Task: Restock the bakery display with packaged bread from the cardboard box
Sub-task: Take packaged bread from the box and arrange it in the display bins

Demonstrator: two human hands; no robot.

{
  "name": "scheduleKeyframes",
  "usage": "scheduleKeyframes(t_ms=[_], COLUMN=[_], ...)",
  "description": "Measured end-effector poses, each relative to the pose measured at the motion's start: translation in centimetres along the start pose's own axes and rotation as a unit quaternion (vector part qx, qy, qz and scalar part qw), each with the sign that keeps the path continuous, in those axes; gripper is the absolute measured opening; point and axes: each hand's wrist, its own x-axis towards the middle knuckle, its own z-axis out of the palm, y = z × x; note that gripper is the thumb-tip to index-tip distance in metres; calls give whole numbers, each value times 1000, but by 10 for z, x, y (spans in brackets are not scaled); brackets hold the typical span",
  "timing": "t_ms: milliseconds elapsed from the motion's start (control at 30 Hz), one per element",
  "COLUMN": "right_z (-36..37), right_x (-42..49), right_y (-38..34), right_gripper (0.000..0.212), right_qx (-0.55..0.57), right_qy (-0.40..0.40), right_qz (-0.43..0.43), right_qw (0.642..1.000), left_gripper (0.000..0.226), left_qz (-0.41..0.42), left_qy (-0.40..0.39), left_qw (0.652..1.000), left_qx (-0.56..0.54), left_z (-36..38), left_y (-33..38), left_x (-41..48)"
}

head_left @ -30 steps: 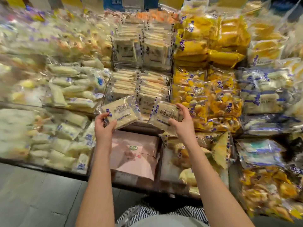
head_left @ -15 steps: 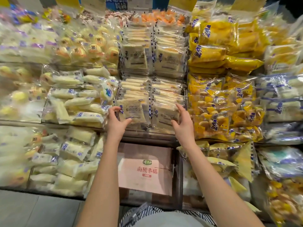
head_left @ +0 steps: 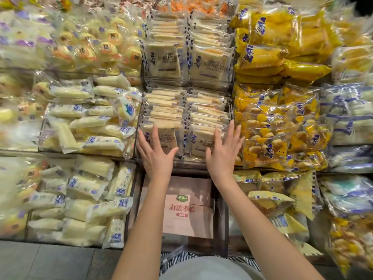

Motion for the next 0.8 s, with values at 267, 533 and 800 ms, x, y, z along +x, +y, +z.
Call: scheduleKeyframes(t_ms=[267, 533, 800], right_z=[4, -17, -87], right_x=[10, 1, -19], right_y=[-2, -18, 31], right_gripper=[94, 72, 52], right_qx=[-54, 3, 206], right_qy=[-131, -110, 3], right_qz=[-81, -11, 105], right_qw=[987, 994, 973], left_gripper=[98, 105, 78], left_qz=[9, 6, 56], left_qy=[-8, -30, -9], left_qw=[1000, 999, 996], left_qx=[9, 11, -63], left_z=[-1, -12, -19], left_y=[0, 8, 58], left_x=[13, 6, -36])
